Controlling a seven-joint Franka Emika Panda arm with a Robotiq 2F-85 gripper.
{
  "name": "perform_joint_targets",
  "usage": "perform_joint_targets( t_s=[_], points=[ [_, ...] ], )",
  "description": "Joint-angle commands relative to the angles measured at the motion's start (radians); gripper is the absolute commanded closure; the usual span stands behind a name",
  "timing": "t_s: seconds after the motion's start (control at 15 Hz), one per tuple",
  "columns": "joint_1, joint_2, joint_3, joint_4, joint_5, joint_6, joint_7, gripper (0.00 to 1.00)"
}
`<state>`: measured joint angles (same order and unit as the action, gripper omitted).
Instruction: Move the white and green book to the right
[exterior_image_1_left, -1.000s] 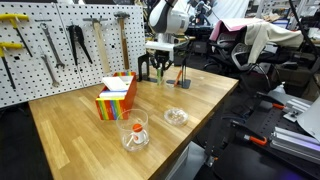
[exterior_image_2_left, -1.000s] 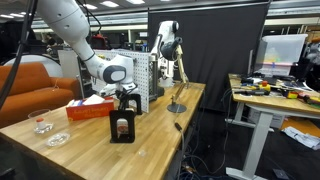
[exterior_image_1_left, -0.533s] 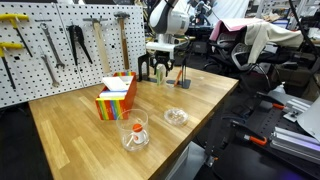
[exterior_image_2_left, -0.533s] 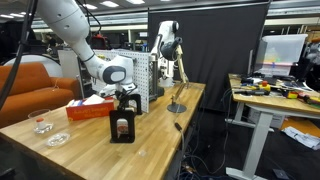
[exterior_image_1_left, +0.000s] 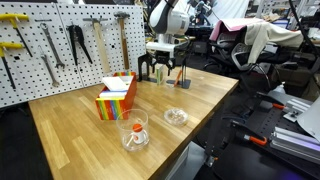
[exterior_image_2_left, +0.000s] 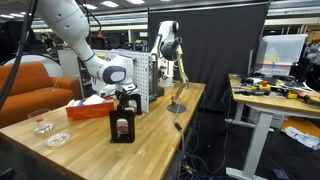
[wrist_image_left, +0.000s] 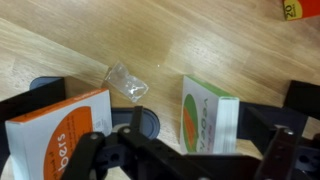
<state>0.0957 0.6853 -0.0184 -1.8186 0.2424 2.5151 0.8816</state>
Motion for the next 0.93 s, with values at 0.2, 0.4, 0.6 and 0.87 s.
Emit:
perform_joint_targets(
  t_s=[0.2, 0.4, 0.6, 0.87],
  points=[
    [-0.024, -0.06, 0.027, -0.052, 0.049, 0.046, -0.077, 0.0],
    [-0.028, -0.115, 0.033, -0.082, 0.078, 0.047, -0.099, 0.0],
    [-0.035, -0.18, 0.042, -0.126, 0.114, 0.046, -0.137, 0.0],
    [-0.008, -0.195, 0.013, -0.108, 0.095, 0.014, -0.112, 0.0]
  ],
)
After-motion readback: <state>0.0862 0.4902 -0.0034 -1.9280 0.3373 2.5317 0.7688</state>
